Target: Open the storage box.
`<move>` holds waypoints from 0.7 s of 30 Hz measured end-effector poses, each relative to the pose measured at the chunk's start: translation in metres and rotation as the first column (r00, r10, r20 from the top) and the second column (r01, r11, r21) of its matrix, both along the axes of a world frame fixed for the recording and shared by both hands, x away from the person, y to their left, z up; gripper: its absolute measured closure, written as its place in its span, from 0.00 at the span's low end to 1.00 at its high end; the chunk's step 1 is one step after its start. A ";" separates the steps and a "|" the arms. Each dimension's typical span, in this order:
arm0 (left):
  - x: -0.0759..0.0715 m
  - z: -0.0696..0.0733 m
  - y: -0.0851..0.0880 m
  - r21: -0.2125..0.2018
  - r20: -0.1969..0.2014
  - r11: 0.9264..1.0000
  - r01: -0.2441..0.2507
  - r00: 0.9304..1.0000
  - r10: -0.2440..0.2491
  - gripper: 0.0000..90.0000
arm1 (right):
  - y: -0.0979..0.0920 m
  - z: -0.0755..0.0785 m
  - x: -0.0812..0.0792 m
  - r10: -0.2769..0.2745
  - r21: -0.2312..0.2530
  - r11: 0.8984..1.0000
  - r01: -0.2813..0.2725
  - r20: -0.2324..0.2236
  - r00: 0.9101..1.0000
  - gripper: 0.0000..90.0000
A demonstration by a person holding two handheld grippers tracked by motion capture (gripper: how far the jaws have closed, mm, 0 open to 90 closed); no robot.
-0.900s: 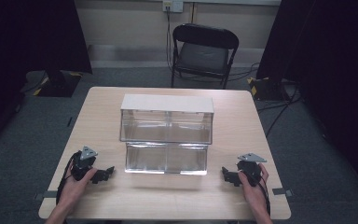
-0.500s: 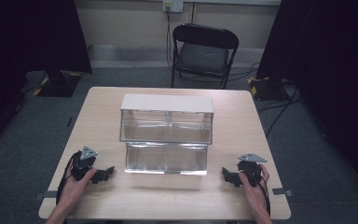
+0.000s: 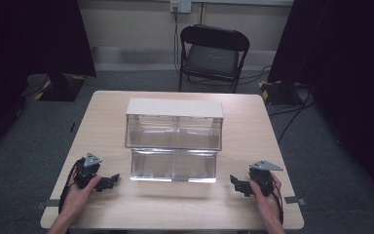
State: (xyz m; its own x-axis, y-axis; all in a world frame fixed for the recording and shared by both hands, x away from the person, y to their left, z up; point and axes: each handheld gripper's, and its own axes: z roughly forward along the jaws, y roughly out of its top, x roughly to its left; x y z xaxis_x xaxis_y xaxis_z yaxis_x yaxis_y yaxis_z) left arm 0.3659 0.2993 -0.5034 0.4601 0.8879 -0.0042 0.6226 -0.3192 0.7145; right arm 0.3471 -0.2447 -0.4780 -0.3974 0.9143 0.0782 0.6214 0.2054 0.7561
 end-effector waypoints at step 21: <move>0.000 0.000 0.000 -0.002 0.000 1.000 -0.002 1.000 0.002 0.00 | 0.017 0.035 -0.018 0.162 0.084 0.982 -0.167 0.073 0.984 0.16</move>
State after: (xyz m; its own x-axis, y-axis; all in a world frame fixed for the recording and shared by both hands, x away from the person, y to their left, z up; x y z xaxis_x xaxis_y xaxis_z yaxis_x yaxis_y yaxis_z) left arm 0.3658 0.2991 -0.5035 0.4586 0.8886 -0.0062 0.6230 -0.3166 0.7153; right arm 0.3294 -0.2275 -0.4434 -0.5487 0.8265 0.1255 0.5332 0.2304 0.8140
